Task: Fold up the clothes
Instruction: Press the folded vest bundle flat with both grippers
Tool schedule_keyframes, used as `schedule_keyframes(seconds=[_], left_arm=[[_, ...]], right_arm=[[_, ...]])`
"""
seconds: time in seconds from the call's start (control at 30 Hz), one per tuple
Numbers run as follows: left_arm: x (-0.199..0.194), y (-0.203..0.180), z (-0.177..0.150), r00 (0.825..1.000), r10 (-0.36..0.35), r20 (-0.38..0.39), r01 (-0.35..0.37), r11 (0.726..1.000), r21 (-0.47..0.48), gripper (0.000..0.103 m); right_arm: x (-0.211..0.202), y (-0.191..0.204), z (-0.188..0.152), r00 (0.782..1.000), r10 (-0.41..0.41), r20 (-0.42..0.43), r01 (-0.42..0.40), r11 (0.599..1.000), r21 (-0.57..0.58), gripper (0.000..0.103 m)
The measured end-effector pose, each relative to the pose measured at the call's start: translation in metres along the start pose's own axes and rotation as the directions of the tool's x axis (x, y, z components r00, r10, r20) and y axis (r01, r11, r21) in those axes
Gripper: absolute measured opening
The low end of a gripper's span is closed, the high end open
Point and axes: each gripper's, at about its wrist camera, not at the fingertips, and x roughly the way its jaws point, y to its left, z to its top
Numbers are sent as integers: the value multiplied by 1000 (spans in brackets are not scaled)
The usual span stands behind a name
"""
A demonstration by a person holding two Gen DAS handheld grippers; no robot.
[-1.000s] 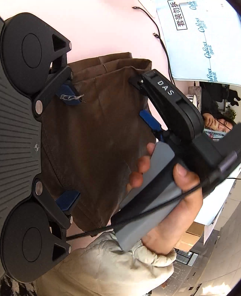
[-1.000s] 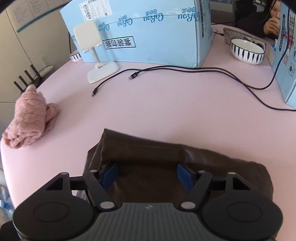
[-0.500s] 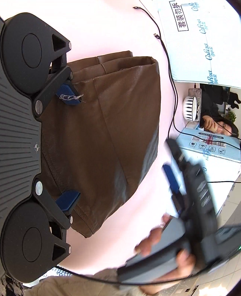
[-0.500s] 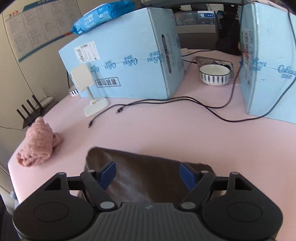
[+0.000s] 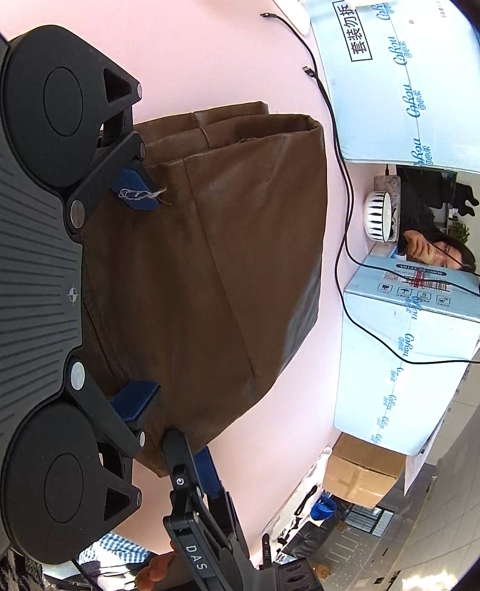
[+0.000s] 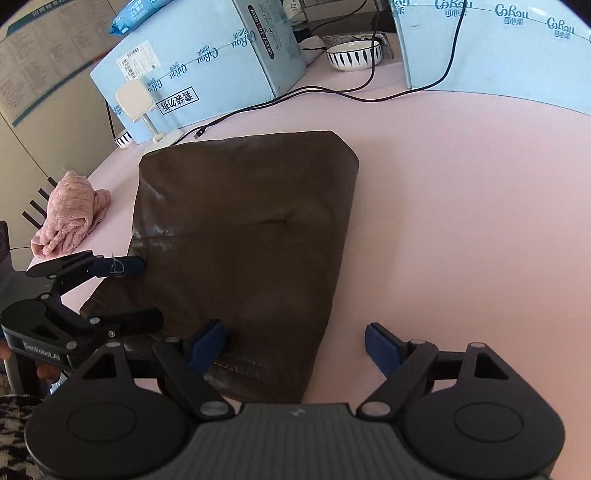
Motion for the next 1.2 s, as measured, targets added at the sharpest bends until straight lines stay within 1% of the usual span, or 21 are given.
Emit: schedule_keyframes(seconds=[0.07, 0.1, 0.17, 0.23, 0.27, 0.3, 0.33, 0.4, 0.43, 0.5, 0.53, 0.6, 0.63, 0.67, 0.7, 0.77, 0.8, 0.9, 0.97, 1.1, 1.2], left_arm=[[1, -1, 1, 1000, 4, 0, -4, 1000, 4, 100], [2, -1, 1, 1000, 5, 2, -5, 1000, 5, 100], [4, 0, 2, 1000, 7, 2, -7, 1000, 11, 100], [5, 5, 9, 1000, 15, -10, -15, 1000, 7, 100], [5, 9, 14, 1000, 25, -19, -25, 1000, -3, 100], [2, 14, 22, 999, 51, -17, -51, 998, -28, 100], [-2, 18, 30, 998, 63, -6, -64, 997, -50, 99], [-14, 26, 48, 994, 98, 58, -93, 992, -88, 100], [-18, 30, 58, 988, 121, 90, -111, 988, -107, 100], [-13, 40, 74, 980, 167, 104, -149, 975, -162, 100], [-2, 47, 83, 982, 171, 80, -155, 971, -180, 100], [23, 56, 92, 990, 141, 8, -136, 969, -205, 100], [39, 60, 94, 990, 136, -21, -137, 967, -214, 100], [48, 62, 94, 987, 155, -32, -158, 963, -217, 100], [62, 64, 93, 977, 211, -39, -215, 955, -206, 100], [79, 69, 88, 970, 235, -60, -243, 953, -180, 100], [87, 72, 86, 967, 246, -71, -255, 953, -167, 101], [87, 73, 86, 967, 243, -70, -252, 954, -162, 101], [88, 76, 89, 970, 229, -84, -240, 956, -166, 102], [97, 78, 90, 971, 228, -73, -235, 965, -118, 103], [96, 78, 89, 972, 226, -58, -231, 967, -107, 103]], right_arm=[[-8, 3, -3, 1000, -18, 3, 18, 1000, -3, 83], [-12, 6, -5, 1000, -16, 22, 16, 1000, -14, 81], [-22, 18, -11, 996, 15, 89, -8, 997, -71, 81], [-15, 26, -15, 998, 18, 63, -11, 995, -104, 81], [-4, 28, -18, 1000, 17, 20, -14, 994, -111, 83], [6, 29, -21, 1000, 16, -4, -17, 994, -110, 95], [11, 38, -28, 1000, 9, 29, -4, 988, -156, 99], [17, 61, -37, 996, -83, 37, 90, 957, -275, 100], [19, 69, -41, 992, -114, 54, 125, 946, -299, 101], [20, 68, -38, 992, -105, 63, 117, 962, -246, 102], [18, 63, -34, 994, -82, 67, 94, 975, -200, 102], [14, 56, -30, 997, -50, 65, 58, 988, -145, 102], [13, 54, -29, 997, -37, 63, 45, 990, -132, 102], [12, 54, -30, 997, -34, 64, 42, 990, -136, 102], [12, 53, -30, 997, -34, 65, 43, 989, -140, 102], [11, 52, -34, 996, -40, 80, 51, 988, -146, 101], [12, 52, -35, 995, -42, 89, 55, 988, -146, 98], [4, 48, -39, 991, -44, 123, 62, 988, -141, 89], [-1, 46, -40, 991, -32, 131, 53, 986, -159, 87], [-12, 42, -37, 986, -2, 167, 28, 988, -153, 89], [-17, 40, -34, 981, 27, 193, -3, 993, -121, 92]])
